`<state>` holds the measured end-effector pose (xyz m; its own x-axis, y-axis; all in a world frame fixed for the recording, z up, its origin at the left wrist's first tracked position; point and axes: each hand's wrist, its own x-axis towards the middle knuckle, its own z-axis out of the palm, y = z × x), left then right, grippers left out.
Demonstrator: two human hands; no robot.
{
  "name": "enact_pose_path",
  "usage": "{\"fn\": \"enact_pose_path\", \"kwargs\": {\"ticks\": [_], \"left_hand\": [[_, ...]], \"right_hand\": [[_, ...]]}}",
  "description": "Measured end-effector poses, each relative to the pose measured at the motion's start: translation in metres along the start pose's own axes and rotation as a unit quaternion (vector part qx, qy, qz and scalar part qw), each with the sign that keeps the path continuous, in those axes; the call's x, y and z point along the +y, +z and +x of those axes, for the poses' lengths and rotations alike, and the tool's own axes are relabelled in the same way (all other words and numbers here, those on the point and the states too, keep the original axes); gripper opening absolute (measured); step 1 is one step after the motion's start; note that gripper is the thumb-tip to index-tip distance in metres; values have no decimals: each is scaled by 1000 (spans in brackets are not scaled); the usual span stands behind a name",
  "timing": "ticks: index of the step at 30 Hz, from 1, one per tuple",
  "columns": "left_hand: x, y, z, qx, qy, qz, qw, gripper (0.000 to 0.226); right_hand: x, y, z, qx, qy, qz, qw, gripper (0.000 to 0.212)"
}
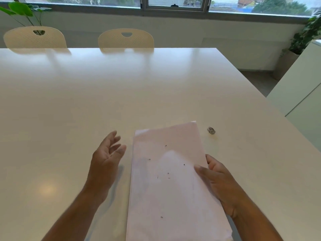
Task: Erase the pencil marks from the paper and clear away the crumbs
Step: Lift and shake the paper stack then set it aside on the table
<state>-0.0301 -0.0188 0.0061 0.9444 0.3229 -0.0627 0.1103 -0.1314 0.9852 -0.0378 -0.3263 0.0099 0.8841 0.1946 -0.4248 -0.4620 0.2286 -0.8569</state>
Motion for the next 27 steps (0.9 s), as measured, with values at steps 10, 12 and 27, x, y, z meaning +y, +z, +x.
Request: {"fn": "enact_pose_path", "kwargs": {"ticks": [10,12,27], "left_hand": [[28,11,-27,-157,-208,-223,939,36],[28,14,-23,-151,-189,-176,954,37],[67,34,35,-43,36,-51,997,38]], "right_hand": [[-21,25,21,20,-50,-13,998,28],[-24,31,26,29,-59,-28,997,24],[-71,62,75,115,-187,-226,949,14]]}}
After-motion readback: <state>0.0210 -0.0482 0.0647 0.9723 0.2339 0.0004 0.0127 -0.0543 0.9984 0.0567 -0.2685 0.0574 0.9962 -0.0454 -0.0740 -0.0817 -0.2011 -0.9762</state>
